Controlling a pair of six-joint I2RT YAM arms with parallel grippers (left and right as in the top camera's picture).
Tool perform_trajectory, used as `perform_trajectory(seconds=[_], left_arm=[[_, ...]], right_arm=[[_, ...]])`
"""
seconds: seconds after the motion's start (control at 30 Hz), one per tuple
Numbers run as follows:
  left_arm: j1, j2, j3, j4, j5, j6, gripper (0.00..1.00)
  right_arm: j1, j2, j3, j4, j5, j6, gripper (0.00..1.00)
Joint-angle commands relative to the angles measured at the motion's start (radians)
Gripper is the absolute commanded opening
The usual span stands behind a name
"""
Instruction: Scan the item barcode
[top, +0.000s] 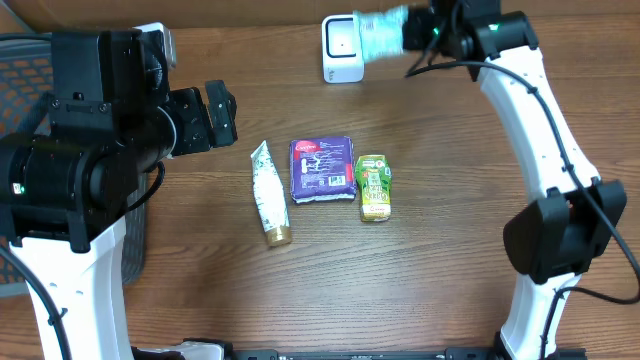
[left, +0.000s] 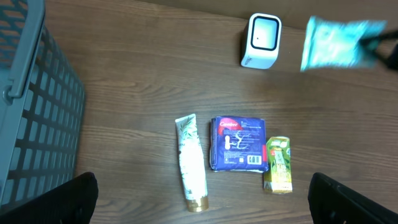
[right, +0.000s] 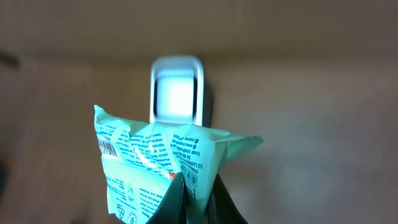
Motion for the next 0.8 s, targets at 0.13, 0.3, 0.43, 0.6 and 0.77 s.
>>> perform_trajectory(seconds=[0.13,0.3,0.43,0.6,0.77], left_arm=[[0.004,0.008,0.008,0.001,-0.009,0.015,0.99],[0.004,0.008,0.008,0.001,-0.009,0.015,1.0],[0.004,0.008,0.008,0.0,-0.009,0.015,1.0],[0.004,0.008,0.008,0.001,-0.009,0.015,0.99],[0.004,0.008,0.008,0.001,-0.009,0.015,1.0]], right_arm=[[0.163,0.0,0.016,0.248,0.604,-0.196,0.04],[0.223,0.045,0.012,0.461,0.688,-0.53,0.04],[0.241,0.117,0.012,0.585,0.755,-0.753,0.04],[0.268,0.228,0.012,0.768,0.879,-1.043,0.04],[0.291,0.317,0.011,0.869,0.875,-1.234,0.04]])
